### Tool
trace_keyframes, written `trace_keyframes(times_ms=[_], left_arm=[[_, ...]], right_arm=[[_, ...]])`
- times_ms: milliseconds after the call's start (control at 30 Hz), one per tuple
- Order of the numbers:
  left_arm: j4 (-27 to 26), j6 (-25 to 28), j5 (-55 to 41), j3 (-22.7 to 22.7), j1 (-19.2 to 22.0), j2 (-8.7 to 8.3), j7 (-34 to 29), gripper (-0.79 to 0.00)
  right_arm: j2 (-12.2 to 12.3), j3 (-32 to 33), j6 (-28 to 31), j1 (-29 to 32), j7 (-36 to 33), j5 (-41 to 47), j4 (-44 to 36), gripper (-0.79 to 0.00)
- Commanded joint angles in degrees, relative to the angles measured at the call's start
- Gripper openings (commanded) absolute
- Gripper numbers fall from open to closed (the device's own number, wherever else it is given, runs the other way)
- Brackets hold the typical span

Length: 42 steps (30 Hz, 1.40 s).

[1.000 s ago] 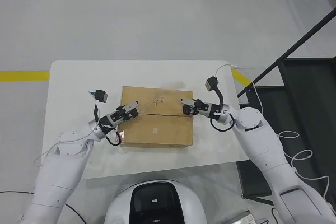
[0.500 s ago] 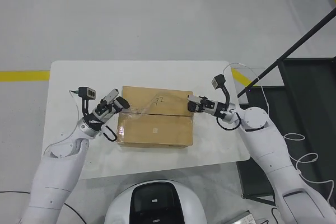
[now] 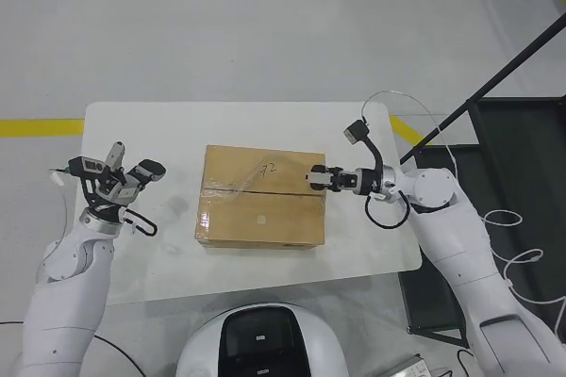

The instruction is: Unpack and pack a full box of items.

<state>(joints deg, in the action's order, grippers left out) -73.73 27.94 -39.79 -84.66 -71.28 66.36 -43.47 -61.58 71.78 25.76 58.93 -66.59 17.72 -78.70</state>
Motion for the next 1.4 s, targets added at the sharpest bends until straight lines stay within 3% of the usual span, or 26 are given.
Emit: trace_keyframes(times_ms=[0,433,733,900,1367], left_arm=[[0.47,-0.32,-0.46,-0.92,-0.35,-0.12,0.0,0.0],[1.98,-0.22,-2.19,-1.23,-1.18,0.17,0.01,0.0],[2.18,-0.94,-1.72,-1.4,-1.14,0.23,-0.41,0.0],[2.27,-1.41,-1.21,-1.01,-0.65,0.34,-0.47,0.0],[2.64,-2.19,-1.09,-1.82,-0.44,0.39,0.05,0.0]], right_arm=[[-0.04,-0.19,-0.01,-0.65,-2.2,3.21,0.15,0.0],[-1.1,-3.73,-7.54,-6.71,10.04,-3.16,4.68,0.0],[-1.5,-5.34,-7.18,-5.42,5.45,2.85,4.9,0.0],[-1.41,-6.35,-10.94,-3.86,4.64,2.17,4.98,0.0],[-4.08,-11.63,-13.84,-13.69,12.64,1.45,15.0,0.0]])
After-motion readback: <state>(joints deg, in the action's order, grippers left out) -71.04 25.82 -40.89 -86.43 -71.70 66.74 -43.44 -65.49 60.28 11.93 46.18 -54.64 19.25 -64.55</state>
